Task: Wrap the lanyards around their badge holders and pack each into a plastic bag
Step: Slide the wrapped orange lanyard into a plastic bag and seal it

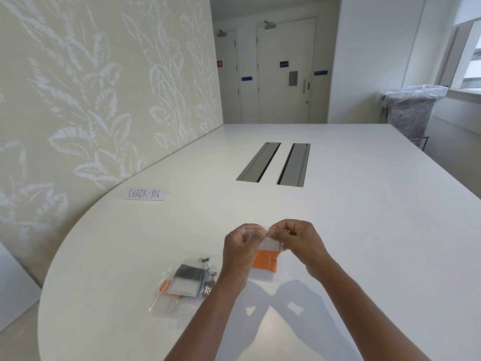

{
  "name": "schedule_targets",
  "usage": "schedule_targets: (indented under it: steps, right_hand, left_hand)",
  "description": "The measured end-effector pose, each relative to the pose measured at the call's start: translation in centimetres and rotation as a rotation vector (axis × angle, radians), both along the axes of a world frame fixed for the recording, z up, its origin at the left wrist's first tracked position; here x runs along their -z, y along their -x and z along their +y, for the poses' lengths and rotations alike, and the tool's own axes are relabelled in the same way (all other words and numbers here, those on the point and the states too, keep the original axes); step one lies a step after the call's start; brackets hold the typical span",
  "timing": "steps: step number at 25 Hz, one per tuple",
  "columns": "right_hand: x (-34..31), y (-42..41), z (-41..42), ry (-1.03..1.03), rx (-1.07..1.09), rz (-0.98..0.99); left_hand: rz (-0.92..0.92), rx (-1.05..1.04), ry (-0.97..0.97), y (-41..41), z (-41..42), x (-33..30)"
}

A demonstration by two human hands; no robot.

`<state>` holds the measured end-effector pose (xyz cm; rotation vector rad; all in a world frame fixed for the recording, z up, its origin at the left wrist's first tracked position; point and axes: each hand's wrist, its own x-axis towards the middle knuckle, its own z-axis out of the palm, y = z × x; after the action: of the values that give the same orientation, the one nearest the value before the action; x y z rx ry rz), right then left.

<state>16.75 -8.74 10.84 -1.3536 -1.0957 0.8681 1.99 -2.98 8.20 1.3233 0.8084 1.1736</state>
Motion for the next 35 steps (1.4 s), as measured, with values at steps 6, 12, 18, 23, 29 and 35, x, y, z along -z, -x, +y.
schedule_targets:
  steps: [6,12,18,23,29,35]
  right_hand:
    - [-0.7,0.2,0.2,0.026,-0.027,0.109]
    - [-0.5,0.1,0.3,0.044,0.043,-0.087]
    - [-0.5,-0.3,0.1,0.030,0.100,-0.212]
    - [-0.1,-0.1,0.2,0.012,0.080,-0.224]
    - [0.0,-0.7,-0.2,-0.045,0.136,0.046]
    - [-0.3,-1.1,-0.2,0.022,0.068,0.009]
  left_hand:
    - [0.012,0.008,-0.028,-0.6,-0.5,-0.6]
    - [0.043,0.014,-0.004,-0.4,-0.3,0.0]
    - [0.131,0.126,-0.003,0.8,0.5,-0.3]
    - [0.182,0.018,-0.077,0.9,0.5,-0.6]
    - [0.131,-0.133,-0.085,1.1,0.6,-1.0]
    - [0.135,-0.132,-0.067,1.3,0.6,-0.8]
